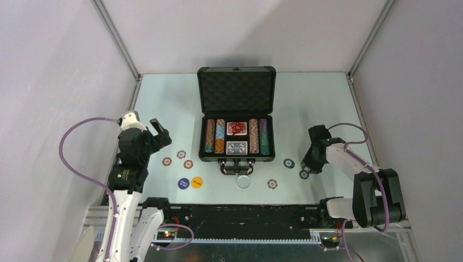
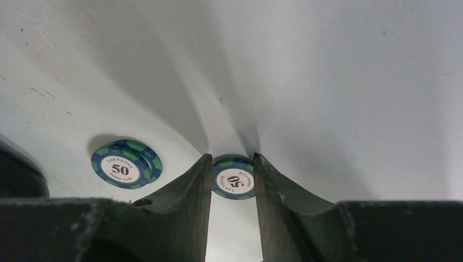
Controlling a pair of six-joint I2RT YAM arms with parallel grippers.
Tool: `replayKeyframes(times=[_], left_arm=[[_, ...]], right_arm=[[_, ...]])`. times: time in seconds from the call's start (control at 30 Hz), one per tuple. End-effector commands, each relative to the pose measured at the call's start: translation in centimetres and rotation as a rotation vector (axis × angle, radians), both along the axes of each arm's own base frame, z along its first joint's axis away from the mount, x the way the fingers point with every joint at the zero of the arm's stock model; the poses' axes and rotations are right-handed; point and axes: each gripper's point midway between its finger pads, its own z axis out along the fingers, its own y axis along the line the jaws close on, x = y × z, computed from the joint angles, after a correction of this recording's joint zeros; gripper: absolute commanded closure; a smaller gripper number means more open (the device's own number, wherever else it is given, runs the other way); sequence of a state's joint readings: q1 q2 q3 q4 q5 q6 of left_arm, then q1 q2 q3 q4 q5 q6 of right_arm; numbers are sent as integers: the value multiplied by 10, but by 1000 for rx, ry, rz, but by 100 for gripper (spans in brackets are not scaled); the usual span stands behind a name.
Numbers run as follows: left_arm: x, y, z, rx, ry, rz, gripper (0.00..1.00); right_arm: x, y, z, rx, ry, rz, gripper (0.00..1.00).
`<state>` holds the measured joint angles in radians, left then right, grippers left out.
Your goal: Pack up texas hold em set
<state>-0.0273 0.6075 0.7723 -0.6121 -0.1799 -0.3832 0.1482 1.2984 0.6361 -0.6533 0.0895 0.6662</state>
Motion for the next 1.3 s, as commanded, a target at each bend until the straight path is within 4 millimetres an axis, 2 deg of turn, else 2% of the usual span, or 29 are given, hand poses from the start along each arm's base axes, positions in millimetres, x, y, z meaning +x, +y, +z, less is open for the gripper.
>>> replayKeyframes(times=[0.0, 0.17, 0.37, 0.63, 0.93, 1.1, 1.17, 1.27], left_arm=[[2, 3, 6, 21, -25, 0, 2], [2, 2, 6, 19, -25, -4, 2], [2, 2, 6, 19, -26, -3, 2], [2, 2, 6, 19, -24, -4, 2], [2, 2, 6, 18, -23, -5, 2], [1, 3, 6, 20, -28, -1, 2], [1, 3, 6, 21, -27, 0, 2], [2, 3, 7, 20, -28, -2, 2]], right_arm=[[-26, 7, -15, 2, 89, -40, 61], [-39, 24, -24, 33, 129, -29, 61], [-46, 52, -23, 69, 132, 26, 61], [-54, 75, -23, 75, 135, 73, 62], [-41, 105, -14, 63, 111, 145, 62], [-29, 104, -1, -9, 61, 171, 61], [-24, 100, 7, -29, 38, 178, 58], [-18, 98, 18, -36, 1, 194, 46]])
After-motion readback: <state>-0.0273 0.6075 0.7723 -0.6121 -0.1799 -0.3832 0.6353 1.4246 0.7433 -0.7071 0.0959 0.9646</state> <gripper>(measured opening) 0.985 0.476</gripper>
